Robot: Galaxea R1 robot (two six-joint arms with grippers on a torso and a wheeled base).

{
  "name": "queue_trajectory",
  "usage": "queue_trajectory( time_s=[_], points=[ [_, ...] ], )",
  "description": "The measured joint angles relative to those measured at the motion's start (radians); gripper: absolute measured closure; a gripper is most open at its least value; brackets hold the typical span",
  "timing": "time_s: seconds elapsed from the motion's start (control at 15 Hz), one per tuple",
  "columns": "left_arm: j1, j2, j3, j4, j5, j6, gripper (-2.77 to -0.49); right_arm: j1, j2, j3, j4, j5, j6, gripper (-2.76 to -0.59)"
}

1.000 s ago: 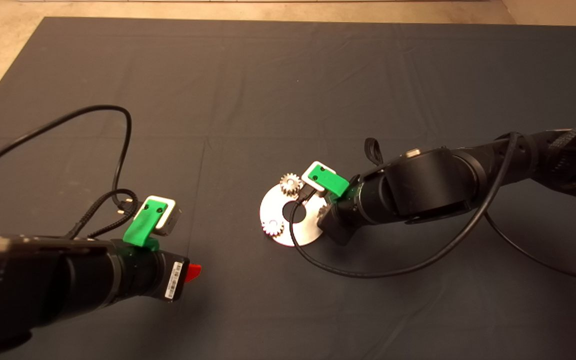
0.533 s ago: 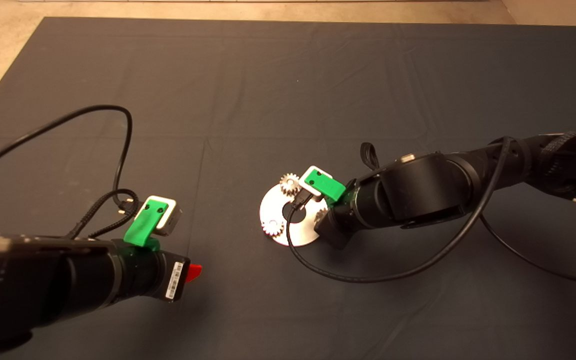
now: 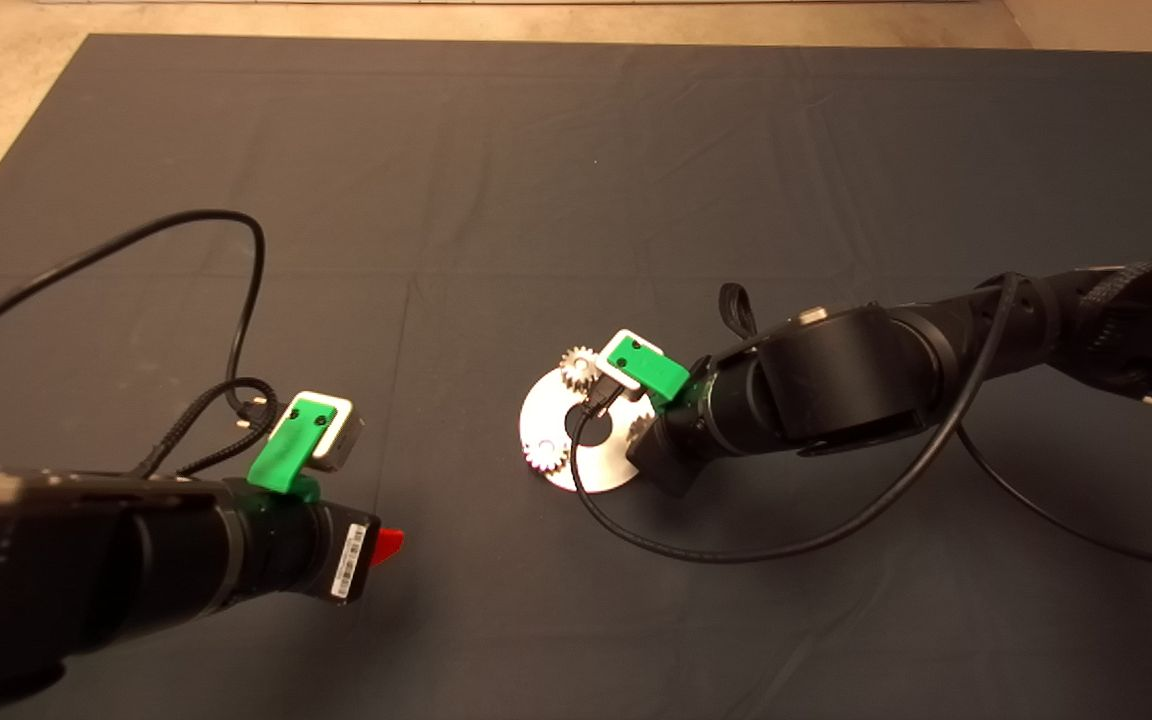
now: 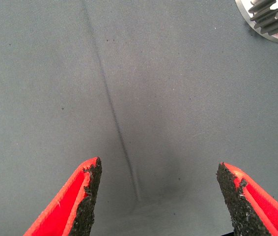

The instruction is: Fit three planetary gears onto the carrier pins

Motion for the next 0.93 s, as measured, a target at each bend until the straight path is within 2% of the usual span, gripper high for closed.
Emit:
queue_trajectory(
  time_s=[0.93],
  points=[
    [0.000, 0.000, 0.000, 0.000, 0.000, 0.000, -1.64, -0.003, 0.012, -0.017, -0.013, 0.000, 0.000, -0.97]
  ],
)
